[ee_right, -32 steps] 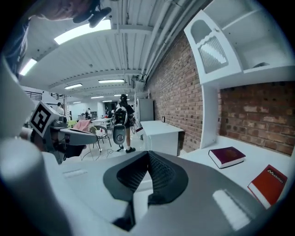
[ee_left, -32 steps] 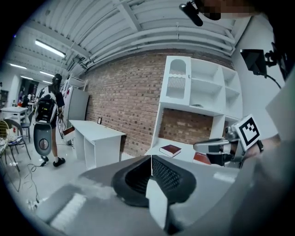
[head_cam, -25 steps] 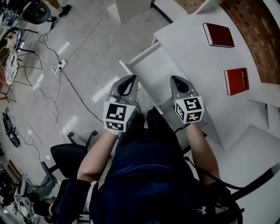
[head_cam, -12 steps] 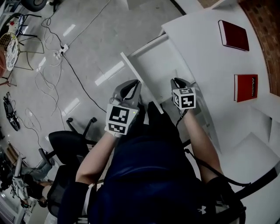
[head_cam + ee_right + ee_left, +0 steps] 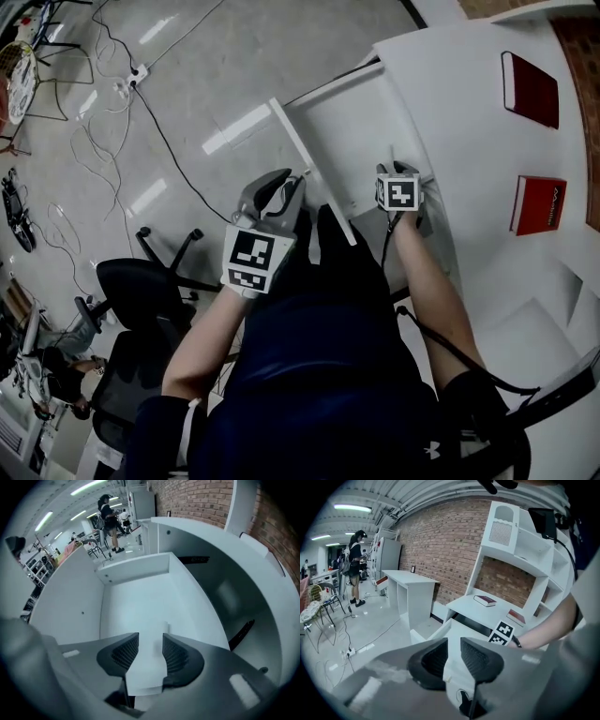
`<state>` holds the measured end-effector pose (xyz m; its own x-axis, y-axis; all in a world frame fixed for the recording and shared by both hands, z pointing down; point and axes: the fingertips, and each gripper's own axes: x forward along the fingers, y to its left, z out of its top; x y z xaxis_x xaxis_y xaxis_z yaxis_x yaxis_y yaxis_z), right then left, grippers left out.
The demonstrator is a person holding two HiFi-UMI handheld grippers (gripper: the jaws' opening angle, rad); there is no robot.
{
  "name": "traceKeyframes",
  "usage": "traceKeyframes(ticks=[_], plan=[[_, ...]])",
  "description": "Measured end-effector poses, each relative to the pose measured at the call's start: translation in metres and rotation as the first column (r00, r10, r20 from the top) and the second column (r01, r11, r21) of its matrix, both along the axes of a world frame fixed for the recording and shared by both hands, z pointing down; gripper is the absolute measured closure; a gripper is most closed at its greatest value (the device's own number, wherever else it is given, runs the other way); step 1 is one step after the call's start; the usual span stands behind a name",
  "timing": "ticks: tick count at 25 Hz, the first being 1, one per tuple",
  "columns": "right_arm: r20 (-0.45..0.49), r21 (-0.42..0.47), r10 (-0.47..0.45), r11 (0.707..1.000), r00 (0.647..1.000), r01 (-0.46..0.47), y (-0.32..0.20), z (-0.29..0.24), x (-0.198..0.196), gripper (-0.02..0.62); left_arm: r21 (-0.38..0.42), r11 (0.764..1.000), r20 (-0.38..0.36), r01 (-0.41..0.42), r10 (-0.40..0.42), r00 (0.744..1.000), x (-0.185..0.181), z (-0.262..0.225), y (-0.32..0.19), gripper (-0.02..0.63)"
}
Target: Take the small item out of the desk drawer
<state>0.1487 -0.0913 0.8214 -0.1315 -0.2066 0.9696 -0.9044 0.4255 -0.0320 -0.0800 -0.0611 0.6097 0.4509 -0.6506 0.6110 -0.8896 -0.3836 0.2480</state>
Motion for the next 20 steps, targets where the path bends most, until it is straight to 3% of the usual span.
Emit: traceKeyframes(ticks=[10, 16, 20], plan=[[-0.157, -0.120, -0.050, 0.992, 0.986, 0.032, -0.011, 0.047, 0.007, 0.407, -0.042, 0.994, -0.031, 0.098, -0.099, 0.995, -0.029, 0.010, 0.008, 0.514], [-0.174, -0.182, -0.053, 0.983, 0.983, 0.021, -0.013, 0.062, 0.004, 0.407, -0.059, 0.988, -0.050, 0.143, -0.146, 0.988, -0.041, 0.013, 0.020, 0.514], [-0.199, -0.203, -0.104, 0.977, 0.974, 0.063, -0.016, 0.073, 0.004, 0.454, -0.063, 0.985, -0.060, 0.161, -0.165, 0.984, -0.046, 0.015, 0.023, 0.514]])
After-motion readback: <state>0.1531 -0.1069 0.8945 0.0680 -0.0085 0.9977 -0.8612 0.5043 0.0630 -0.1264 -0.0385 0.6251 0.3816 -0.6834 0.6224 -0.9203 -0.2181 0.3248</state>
